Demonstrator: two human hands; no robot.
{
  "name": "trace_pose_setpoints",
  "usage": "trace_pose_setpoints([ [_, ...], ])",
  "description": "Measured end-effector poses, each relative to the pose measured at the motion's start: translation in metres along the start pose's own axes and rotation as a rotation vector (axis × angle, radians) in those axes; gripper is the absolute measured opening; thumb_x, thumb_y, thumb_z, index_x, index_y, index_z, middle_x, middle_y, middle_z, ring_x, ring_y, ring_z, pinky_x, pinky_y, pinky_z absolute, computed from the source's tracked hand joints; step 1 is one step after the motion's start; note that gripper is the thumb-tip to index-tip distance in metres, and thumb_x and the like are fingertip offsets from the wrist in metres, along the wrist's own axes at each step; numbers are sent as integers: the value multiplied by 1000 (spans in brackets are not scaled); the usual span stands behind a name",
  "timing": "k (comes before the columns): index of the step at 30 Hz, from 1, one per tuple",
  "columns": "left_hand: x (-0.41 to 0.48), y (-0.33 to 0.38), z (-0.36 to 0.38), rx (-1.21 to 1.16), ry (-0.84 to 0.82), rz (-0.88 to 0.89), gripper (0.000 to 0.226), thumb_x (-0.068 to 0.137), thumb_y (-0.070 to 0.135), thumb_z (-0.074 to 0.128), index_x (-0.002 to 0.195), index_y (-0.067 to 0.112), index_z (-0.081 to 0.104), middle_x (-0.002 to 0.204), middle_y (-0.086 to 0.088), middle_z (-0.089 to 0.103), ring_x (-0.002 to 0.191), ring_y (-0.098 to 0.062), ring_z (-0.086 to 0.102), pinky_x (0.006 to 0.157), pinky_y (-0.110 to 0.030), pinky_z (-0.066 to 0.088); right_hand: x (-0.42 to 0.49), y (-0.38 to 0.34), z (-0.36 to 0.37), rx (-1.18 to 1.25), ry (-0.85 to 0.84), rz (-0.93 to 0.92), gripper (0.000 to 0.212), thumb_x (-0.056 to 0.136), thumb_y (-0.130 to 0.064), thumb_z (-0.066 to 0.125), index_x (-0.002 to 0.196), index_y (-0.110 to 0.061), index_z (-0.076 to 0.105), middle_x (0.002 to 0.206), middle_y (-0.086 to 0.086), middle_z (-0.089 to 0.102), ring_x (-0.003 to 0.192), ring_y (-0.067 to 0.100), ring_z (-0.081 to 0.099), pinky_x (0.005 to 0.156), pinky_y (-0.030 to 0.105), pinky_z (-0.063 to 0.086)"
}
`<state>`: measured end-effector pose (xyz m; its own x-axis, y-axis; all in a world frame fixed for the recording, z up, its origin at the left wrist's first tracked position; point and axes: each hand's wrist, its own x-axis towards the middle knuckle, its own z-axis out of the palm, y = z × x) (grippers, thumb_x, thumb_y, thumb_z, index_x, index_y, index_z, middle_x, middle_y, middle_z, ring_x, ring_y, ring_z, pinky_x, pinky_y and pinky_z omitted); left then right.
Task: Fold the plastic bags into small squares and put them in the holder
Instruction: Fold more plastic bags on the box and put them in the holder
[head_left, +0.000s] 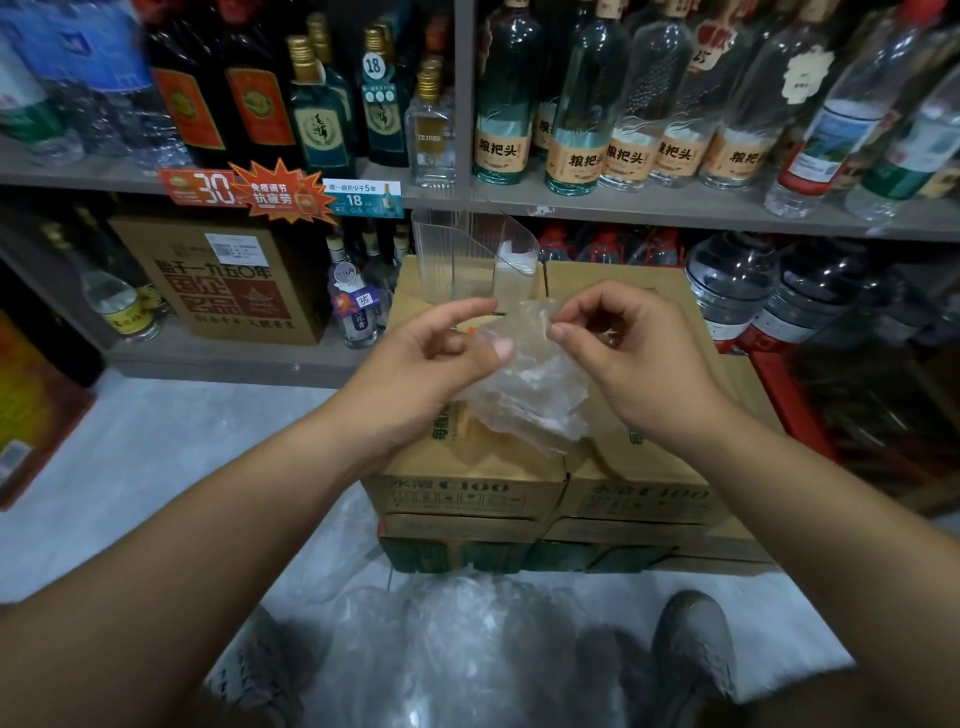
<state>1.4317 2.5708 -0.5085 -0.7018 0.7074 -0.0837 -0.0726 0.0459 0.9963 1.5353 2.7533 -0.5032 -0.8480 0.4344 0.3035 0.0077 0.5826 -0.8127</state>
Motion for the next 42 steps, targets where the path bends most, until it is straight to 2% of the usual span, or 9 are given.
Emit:
trace_pose_setpoints([
  [4,3,-5,-1,144,124,86,10,91,14,73,99,9,76,90,-12,73,84,-19,68,85,-34,59,1,2,0,-92,15,-79,11,89,-21,75,89,-30,69,96,-6,66,90,7,63,83,24,54],
  [12,13,-5,-22,-113,330,-6,19,97,24,66,81,15,70,83,-1,74,75,-13,69,66,-25,54,-1,4,-11,-262,71,-290,25,85,-36,76,103,-19,71,90,-12,58,79,-5,51,71,8,36],
  [18,15,-7,-23,-99,382,44,22,99,26,64,83,12,69,78,-1,72,71,-12,69,63,-24,55,-1,6,-13,-310,-187,-19,7,87,-30,76,91,-30,70,87,-14,66,78,0,61,70,24,53],
  [21,13,-7,-26,-31,424,66,22,99,24,65,78,17,68,75,3,71,67,-8,68,60,-21,53,1,7,-16,-82,-134,104,2,93,-20,71,91,-21,71,84,-9,68,68,-7,62,58,11,48],
  [26,10,-13,-27,51,375,62,10,94,17,71,85,13,72,85,-4,74,81,-15,69,79,-31,59,8,9,-18,162,-25,157,10,99,-10,61,92,-15,67,82,-6,69,72,1,67,65,17,52],
  [31,9,-15,-23,67,340,-9,20,98,18,64,92,0,68,78,-7,72,69,-12,67,63,-21,56,8,8,-14,174,14,46,16,102,-10,55,96,-21,65,88,-4,65,73,-1,63,63,16,50],
  [35,11,-15,-28,83,302,-93,24,102,19,58,81,8,65,58,6,63,53,-5,56,54,-17,47,8,9,-17,128,-11,-14,7,98,-18,65,92,-20,69,82,7,65,73,19,58,67,28,51],
  [38,12,-17,-29,115,269,-91,23,102,20,59,86,6,68,64,3,62,56,-6,53,59,-19,46,8,11,-18,87,-9,-17,13,98,-22,66,91,-13,72,81,18,65,74,33,60,64,39,52],
  [42,6,-9,-22,79,180,-46,21,94,27,68,98,7,70,76,0,71,65,-8,65,61,-21,52,8,13,-19,-71,-25,-59,23,102,-28,57,92,-12,70,75,14,63,64,26,55,57,33,46],
])
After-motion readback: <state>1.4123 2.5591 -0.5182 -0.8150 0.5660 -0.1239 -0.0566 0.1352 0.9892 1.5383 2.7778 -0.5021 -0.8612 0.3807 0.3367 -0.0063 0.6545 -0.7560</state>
